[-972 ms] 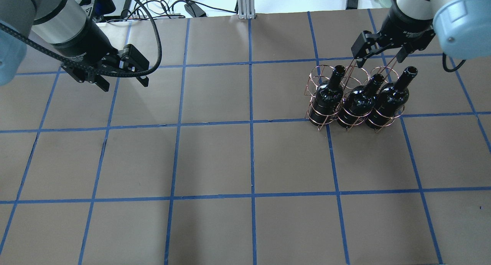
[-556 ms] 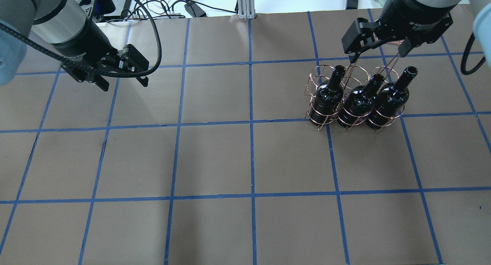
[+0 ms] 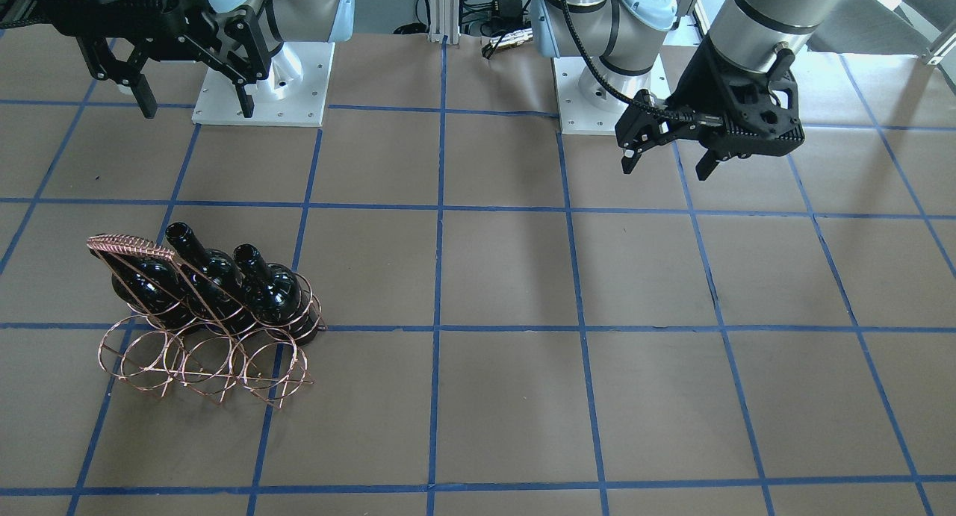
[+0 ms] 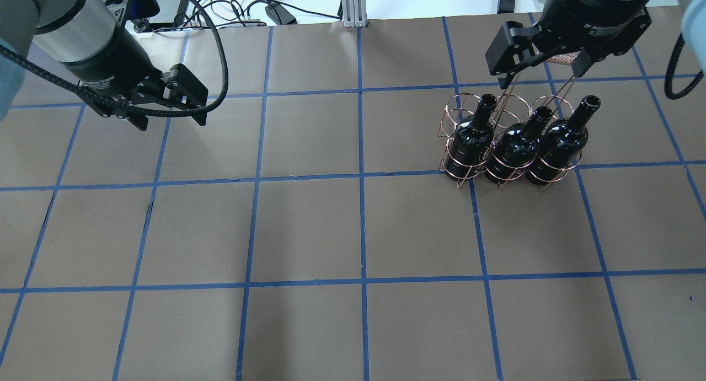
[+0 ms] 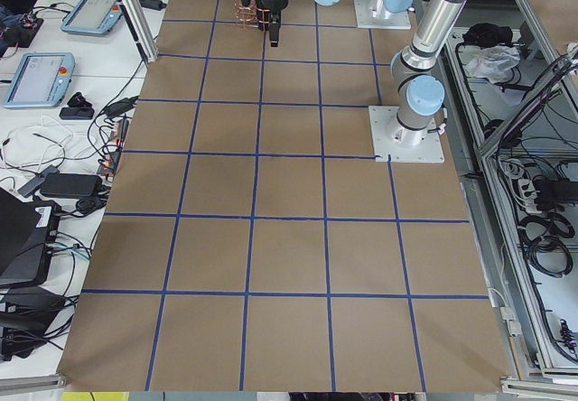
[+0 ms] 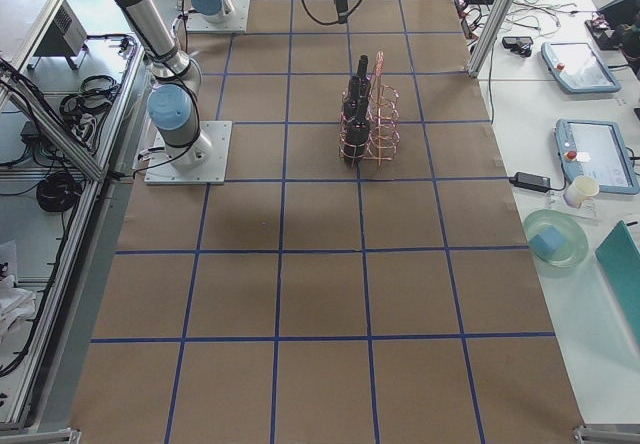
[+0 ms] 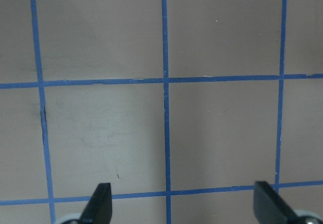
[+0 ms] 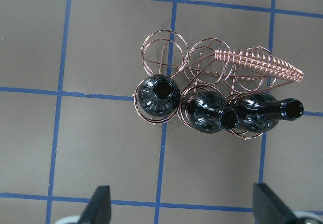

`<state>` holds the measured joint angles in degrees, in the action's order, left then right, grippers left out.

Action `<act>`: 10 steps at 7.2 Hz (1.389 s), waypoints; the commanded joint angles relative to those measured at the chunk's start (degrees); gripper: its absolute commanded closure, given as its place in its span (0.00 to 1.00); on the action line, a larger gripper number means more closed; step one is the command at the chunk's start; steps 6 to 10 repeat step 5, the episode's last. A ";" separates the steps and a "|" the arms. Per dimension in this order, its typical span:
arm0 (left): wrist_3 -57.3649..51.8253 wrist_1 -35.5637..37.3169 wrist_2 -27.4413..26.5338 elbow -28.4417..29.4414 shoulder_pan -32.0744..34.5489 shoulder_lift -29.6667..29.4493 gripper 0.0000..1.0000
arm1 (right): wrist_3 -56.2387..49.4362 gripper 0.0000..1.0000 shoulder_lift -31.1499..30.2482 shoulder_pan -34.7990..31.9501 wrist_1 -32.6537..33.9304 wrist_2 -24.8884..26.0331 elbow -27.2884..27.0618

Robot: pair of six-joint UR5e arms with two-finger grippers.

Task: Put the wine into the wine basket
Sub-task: 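Open the right gripper and raise it away from the rack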

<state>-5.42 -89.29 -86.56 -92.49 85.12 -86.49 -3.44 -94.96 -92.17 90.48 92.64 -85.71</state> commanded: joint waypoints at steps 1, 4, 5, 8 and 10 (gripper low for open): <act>0.06 -0.36 -2.82 -0.05 0.13 0.62 0.00 | 0.02 0.00 2.66 0.15 -2.22 -0.09 3.78; 0.06 -0.80 -2.82 -0.05 0.13 0.71 0.00 | -0.07 0.00 2.85 0.15 -2.50 -0.09 3.71; 0.06 -0.80 -2.82 -0.05 0.13 0.71 0.00 | -0.33 0.00 2.85 0.15 -2.59 -0.17 3.36; 0.06 -0.80 -2.82 -0.05 0.13 0.71 0.00 | -0.33 0.00 2.85 0.15 -2.59 -0.17 3.36; 0.06 -0.80 -2.82 -0.05 0.13 0.71 0.00 | -0.33 0.00 2.85 0.15 -2.59 -0.17 3.36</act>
